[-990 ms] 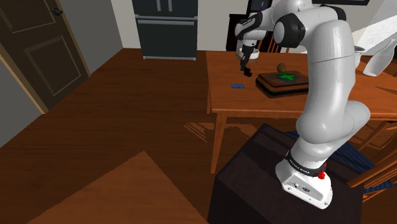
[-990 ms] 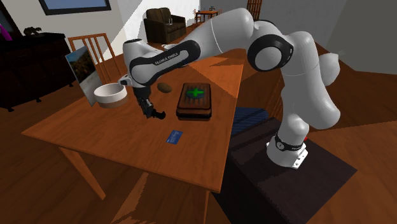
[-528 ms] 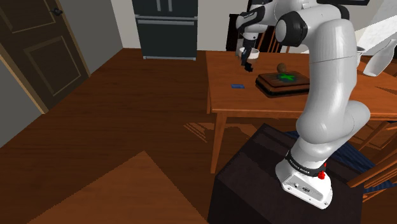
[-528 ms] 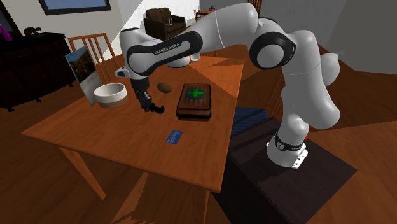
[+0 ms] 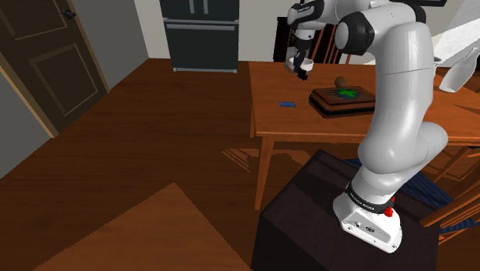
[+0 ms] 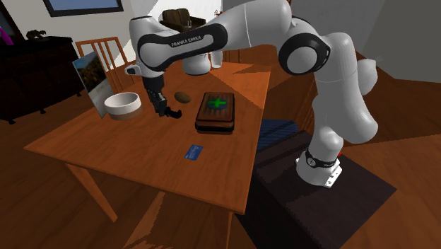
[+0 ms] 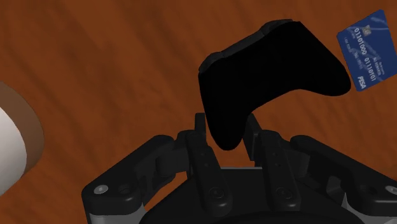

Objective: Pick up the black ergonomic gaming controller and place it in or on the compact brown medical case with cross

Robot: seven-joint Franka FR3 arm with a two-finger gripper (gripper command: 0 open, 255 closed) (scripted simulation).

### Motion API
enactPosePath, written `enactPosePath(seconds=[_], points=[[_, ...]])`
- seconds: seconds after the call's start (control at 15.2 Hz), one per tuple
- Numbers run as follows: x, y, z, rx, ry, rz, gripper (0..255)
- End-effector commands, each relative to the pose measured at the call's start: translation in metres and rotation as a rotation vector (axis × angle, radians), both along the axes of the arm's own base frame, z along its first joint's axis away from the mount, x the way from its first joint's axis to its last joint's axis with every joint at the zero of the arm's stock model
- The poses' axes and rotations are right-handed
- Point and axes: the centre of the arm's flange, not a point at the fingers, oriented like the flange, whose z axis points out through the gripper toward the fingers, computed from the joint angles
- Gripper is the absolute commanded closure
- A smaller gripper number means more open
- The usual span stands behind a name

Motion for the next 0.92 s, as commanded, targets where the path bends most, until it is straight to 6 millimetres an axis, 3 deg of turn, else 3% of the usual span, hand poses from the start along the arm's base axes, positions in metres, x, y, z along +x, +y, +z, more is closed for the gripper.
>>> enactPosePath(seconds=[0.0, 0.53, 0.86], points=[[0.001, 0.000, 0.011, 0.000, 0.000, 0.000, 255], [0.001, 0.000, 0.052, 0.000, 0.000, 0.000, 255], [-0.065, -0.007, 0.054, 0.000, 0.000, 0.000, 255]])
